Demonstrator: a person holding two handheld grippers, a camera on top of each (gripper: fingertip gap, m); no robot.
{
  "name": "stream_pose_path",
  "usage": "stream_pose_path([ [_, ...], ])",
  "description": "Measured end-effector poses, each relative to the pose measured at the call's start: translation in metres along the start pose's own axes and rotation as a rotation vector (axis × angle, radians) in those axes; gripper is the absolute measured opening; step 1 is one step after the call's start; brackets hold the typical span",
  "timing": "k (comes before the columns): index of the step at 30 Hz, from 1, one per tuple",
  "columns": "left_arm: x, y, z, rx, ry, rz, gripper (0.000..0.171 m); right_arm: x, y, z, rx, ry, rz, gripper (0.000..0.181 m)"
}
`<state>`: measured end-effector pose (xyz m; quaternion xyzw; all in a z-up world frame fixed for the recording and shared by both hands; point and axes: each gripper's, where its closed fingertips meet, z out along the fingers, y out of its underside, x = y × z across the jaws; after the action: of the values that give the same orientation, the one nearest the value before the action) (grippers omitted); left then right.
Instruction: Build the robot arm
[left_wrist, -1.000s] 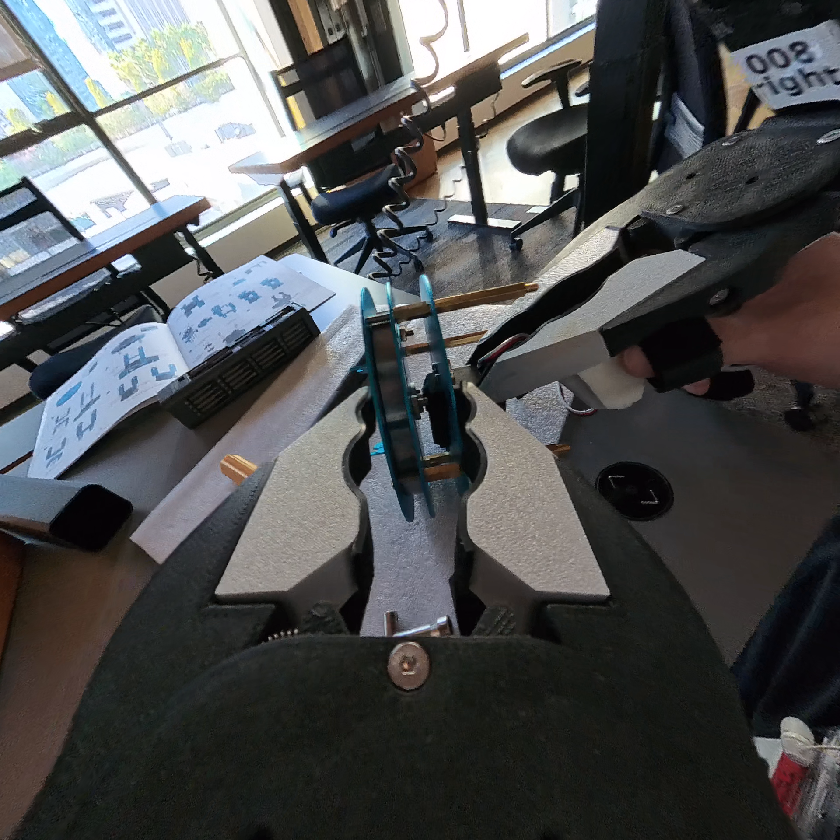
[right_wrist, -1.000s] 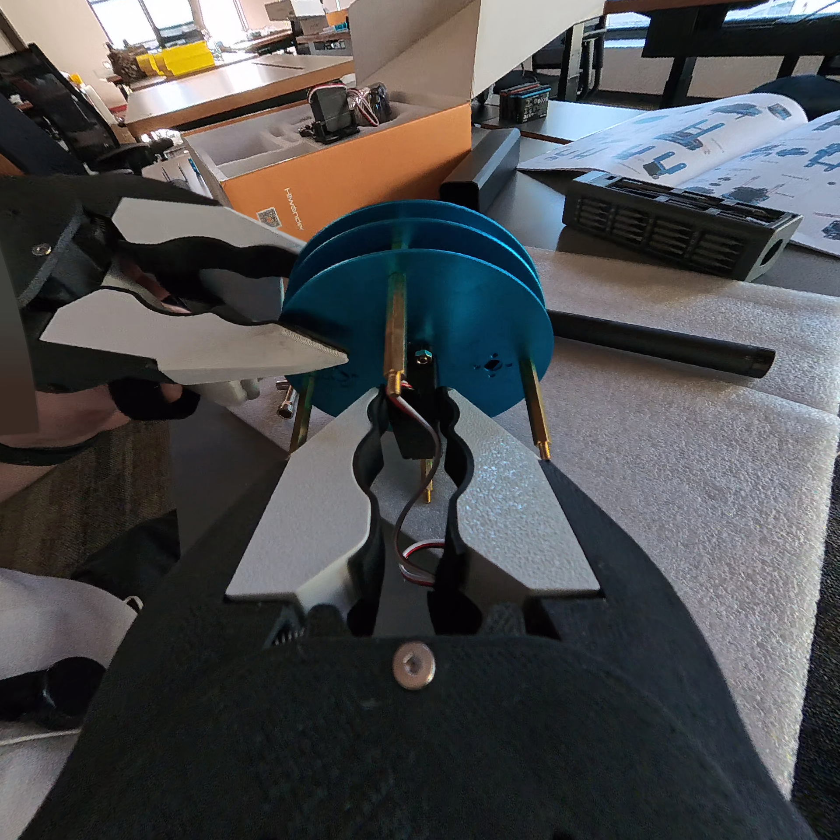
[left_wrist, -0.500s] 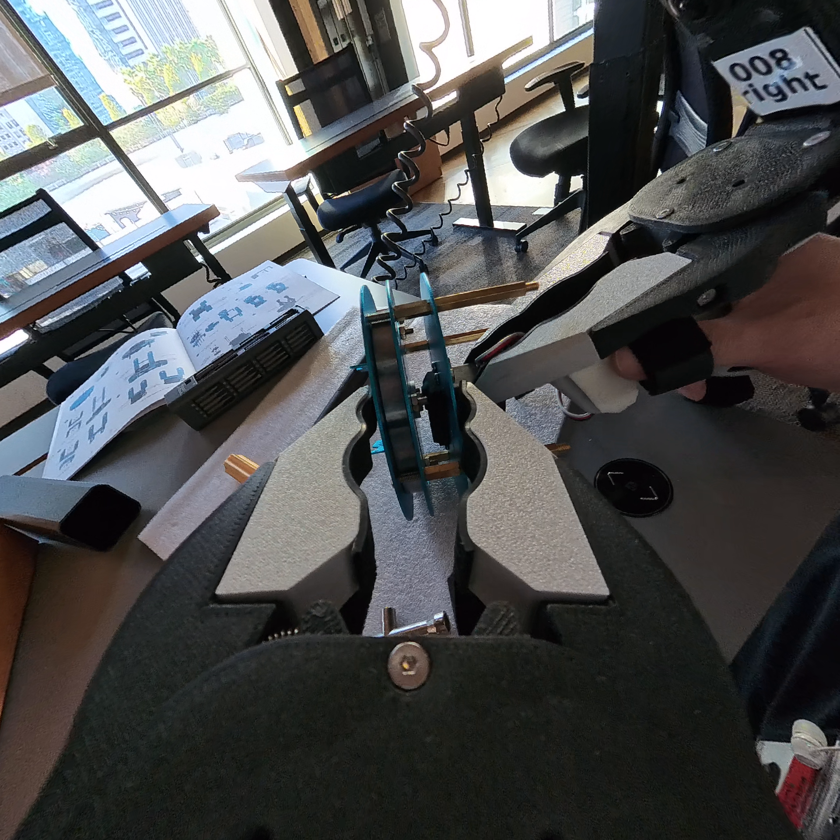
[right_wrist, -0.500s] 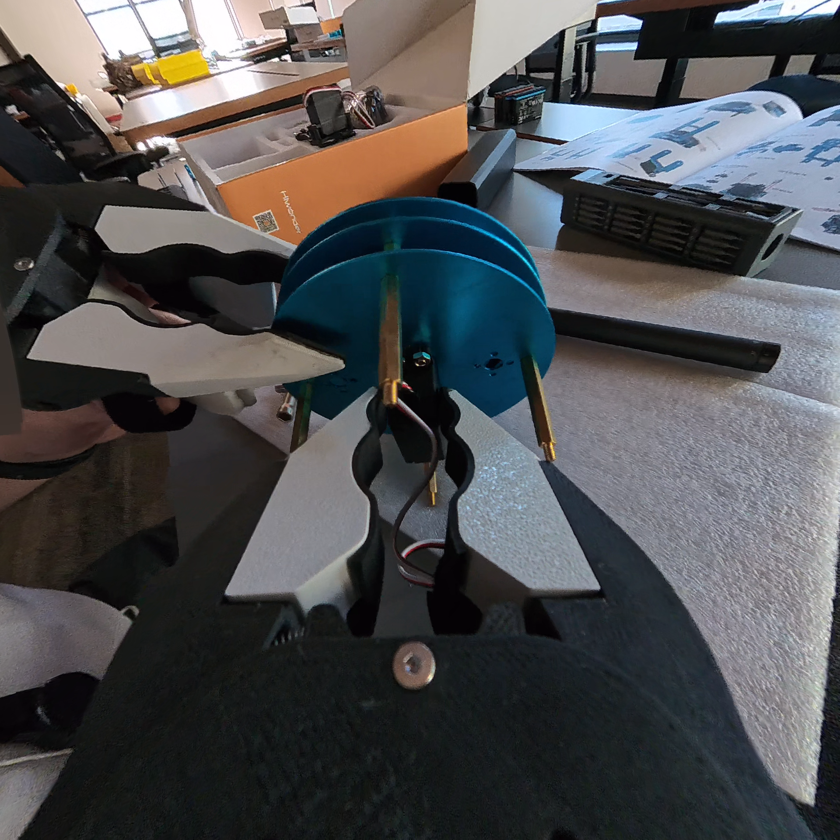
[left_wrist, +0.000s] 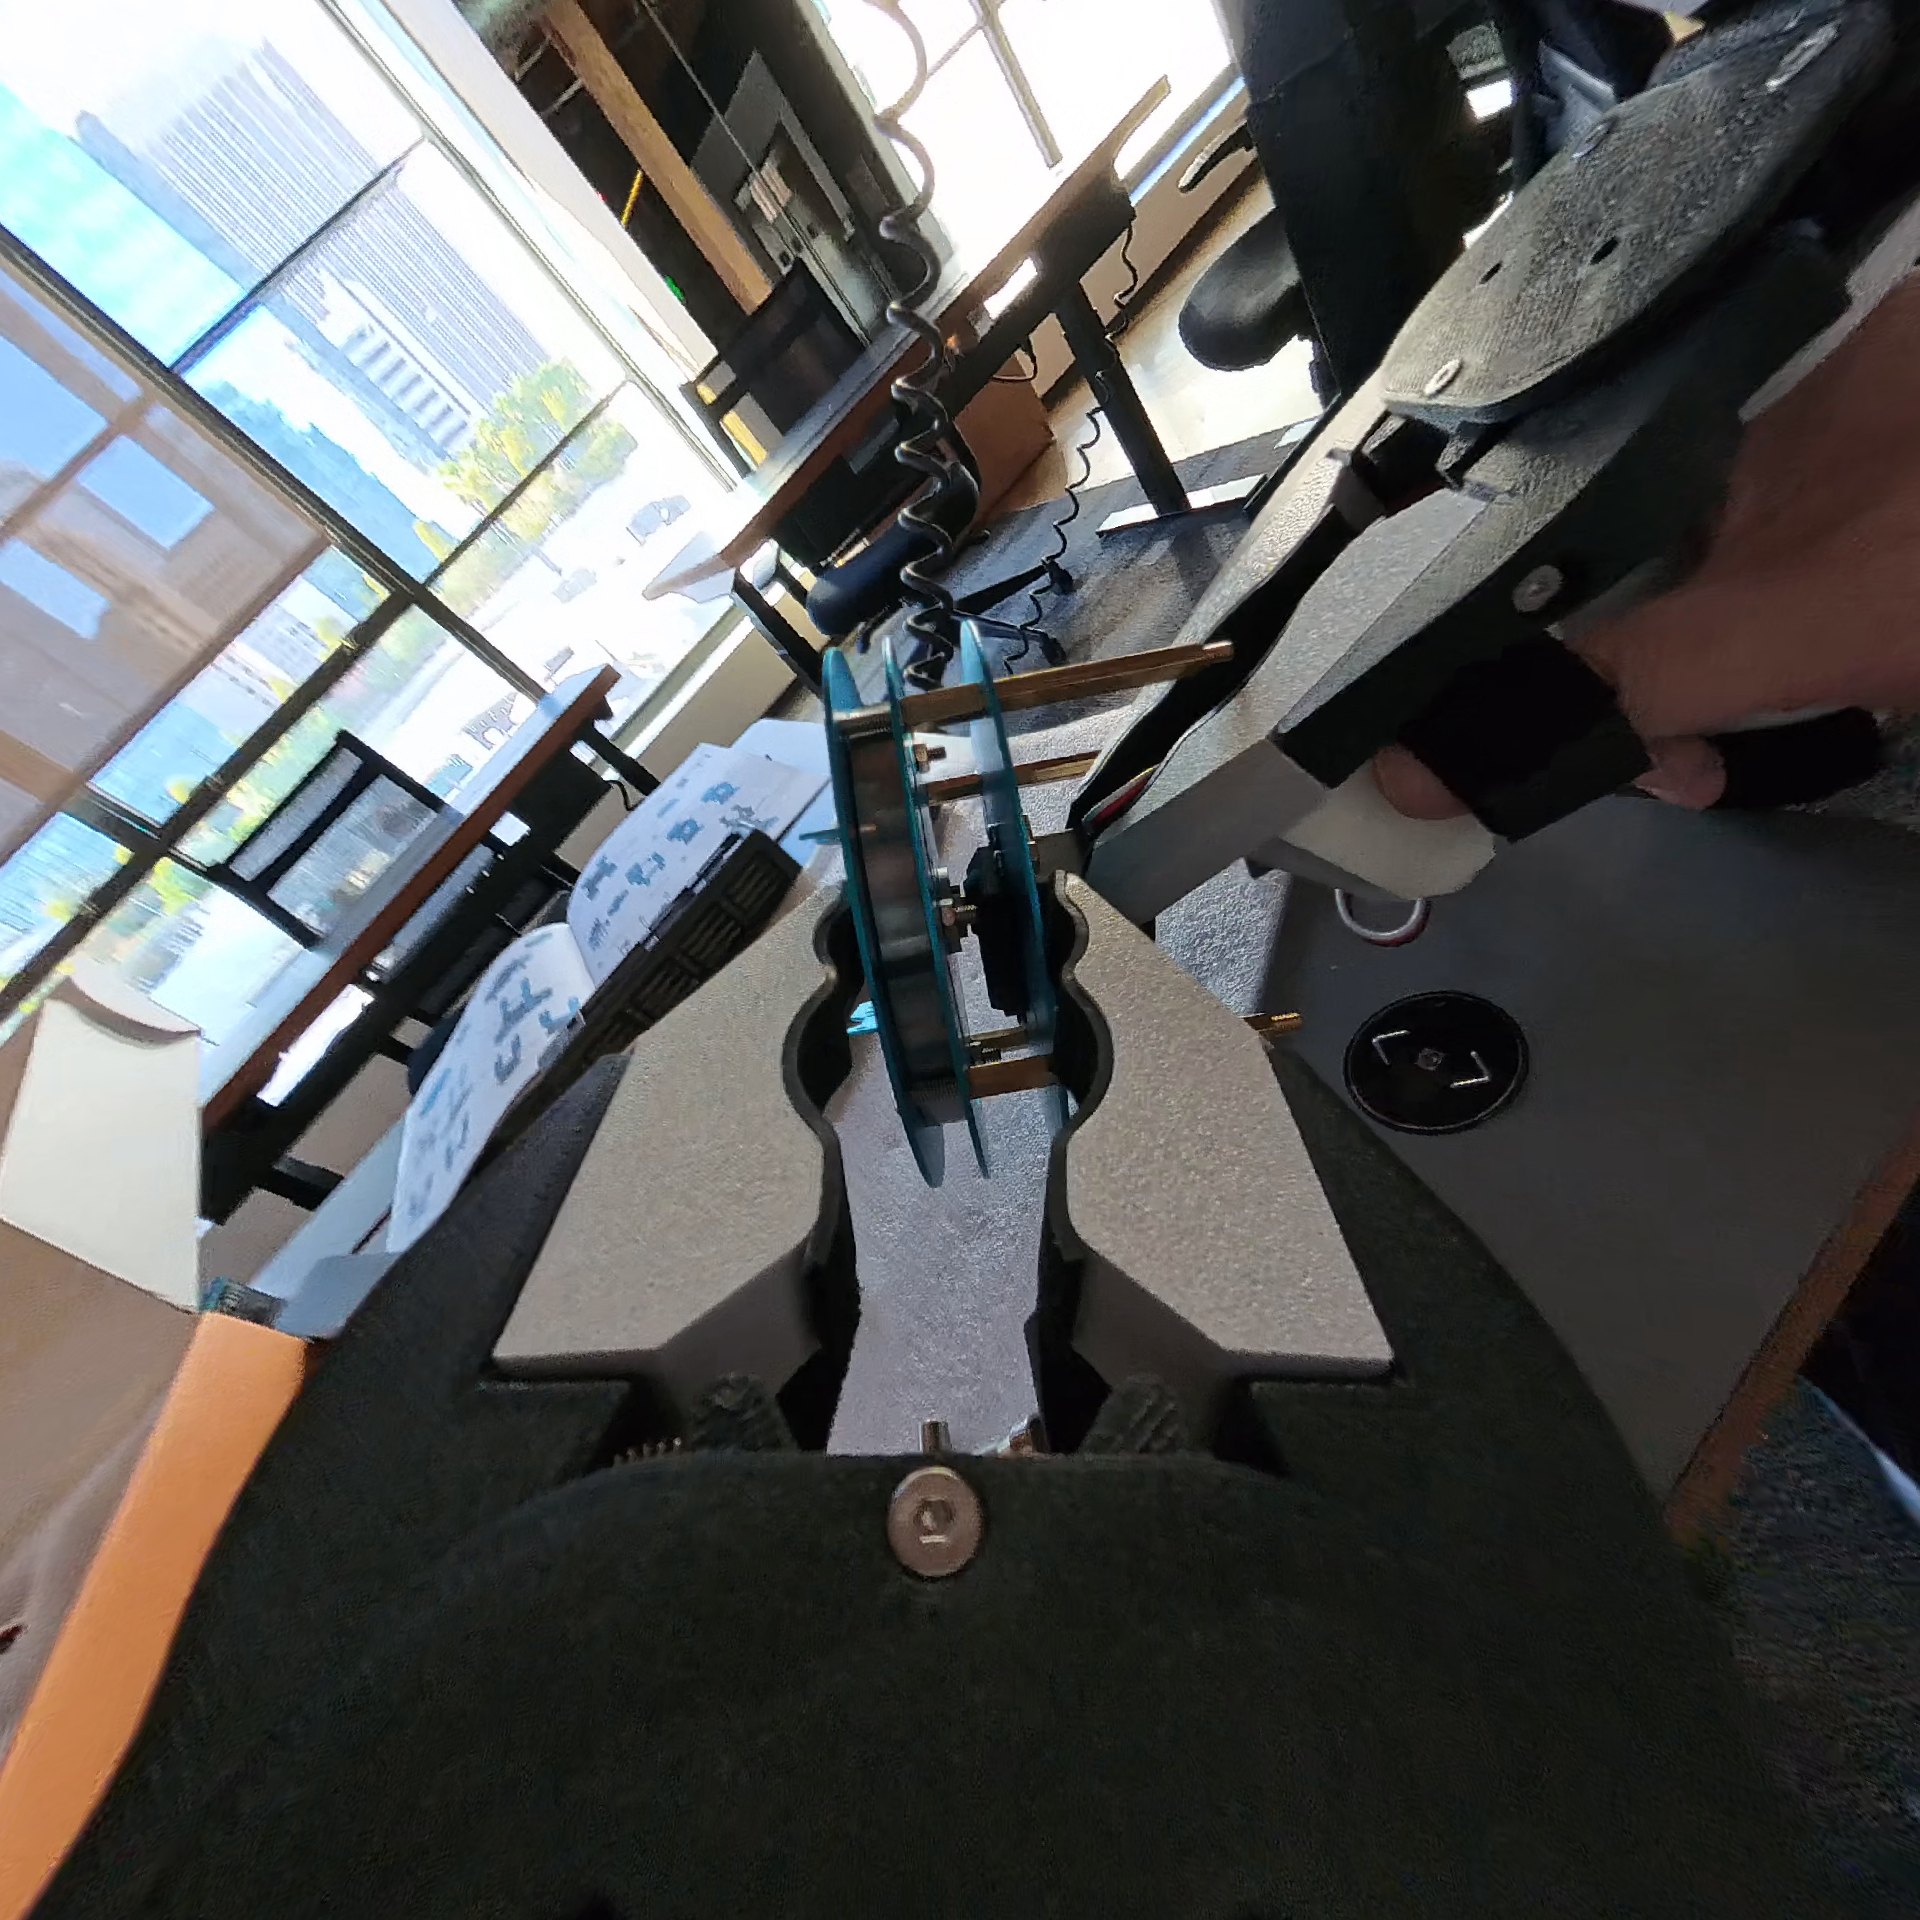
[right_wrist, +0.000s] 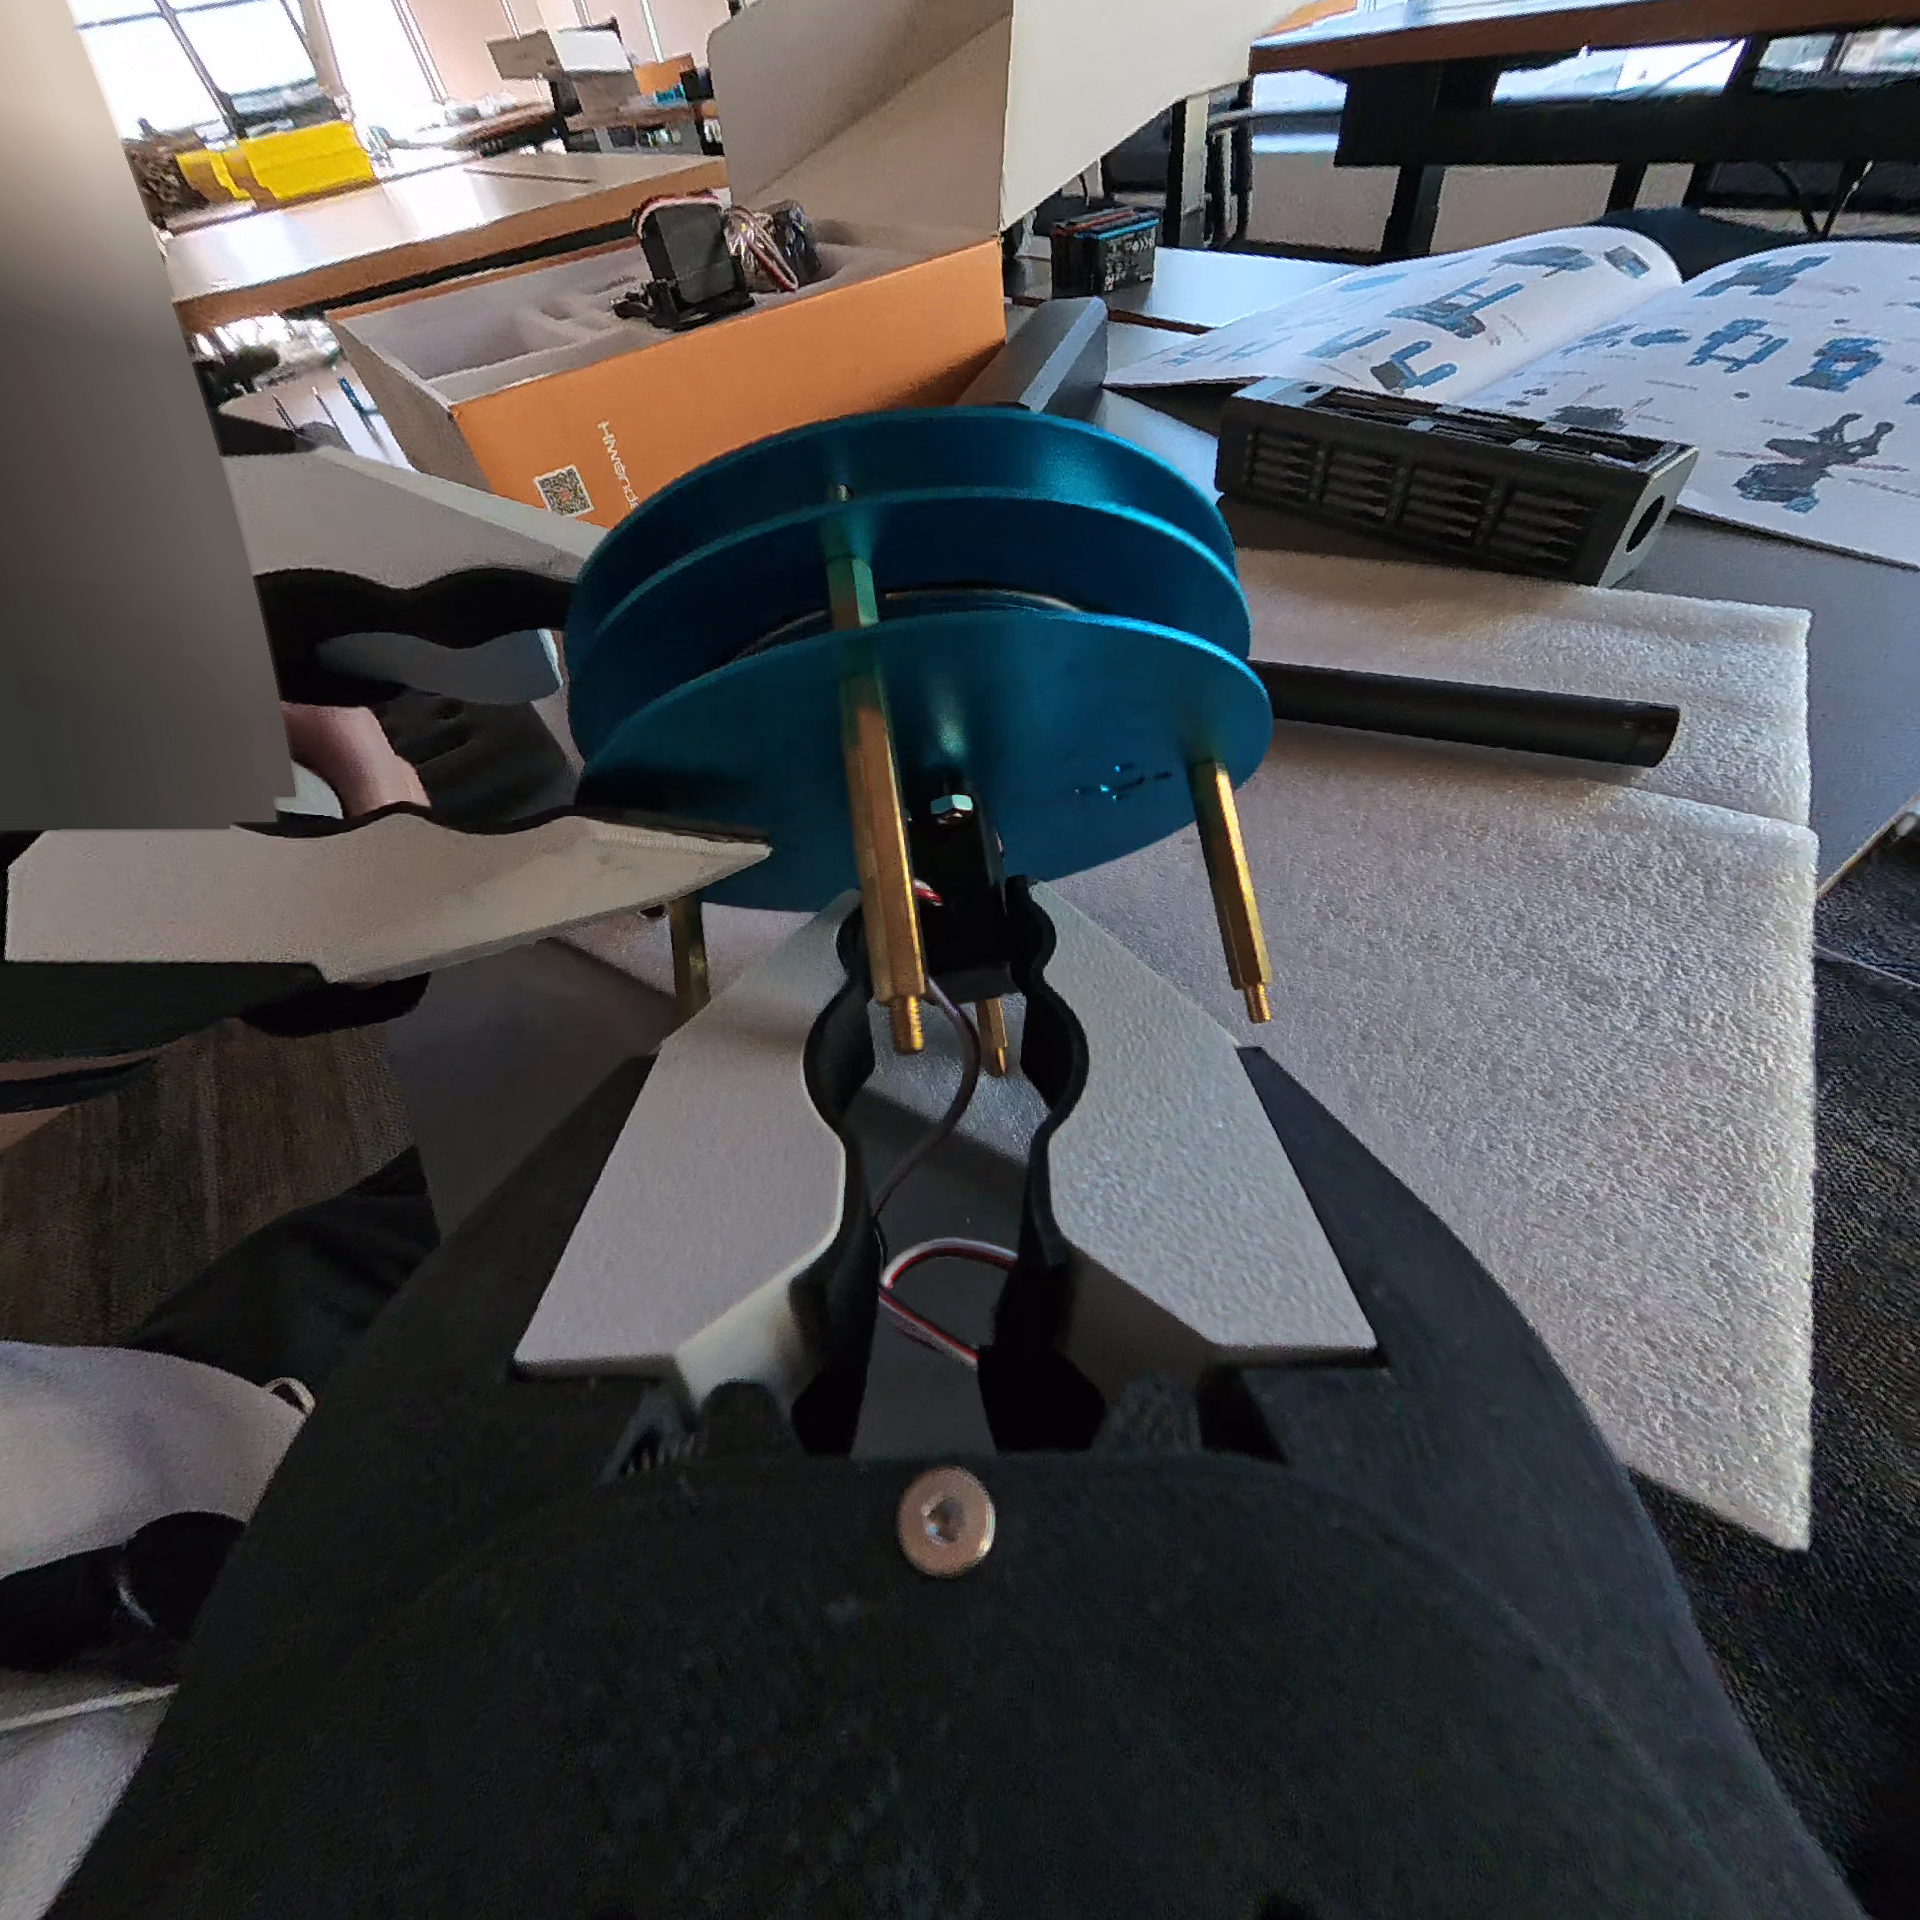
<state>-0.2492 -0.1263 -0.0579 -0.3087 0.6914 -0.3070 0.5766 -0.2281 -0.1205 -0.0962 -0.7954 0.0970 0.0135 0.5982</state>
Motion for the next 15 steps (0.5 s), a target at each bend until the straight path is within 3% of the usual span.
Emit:
stream_pose_path([
  [15, 0.0098, -0.0075, -0.0016, 0.016, -0.018, 0.084, 0.033, -0.0006, 0.0025, -0.0065, 0.055, -0.006, -0.040, 0.023],
])
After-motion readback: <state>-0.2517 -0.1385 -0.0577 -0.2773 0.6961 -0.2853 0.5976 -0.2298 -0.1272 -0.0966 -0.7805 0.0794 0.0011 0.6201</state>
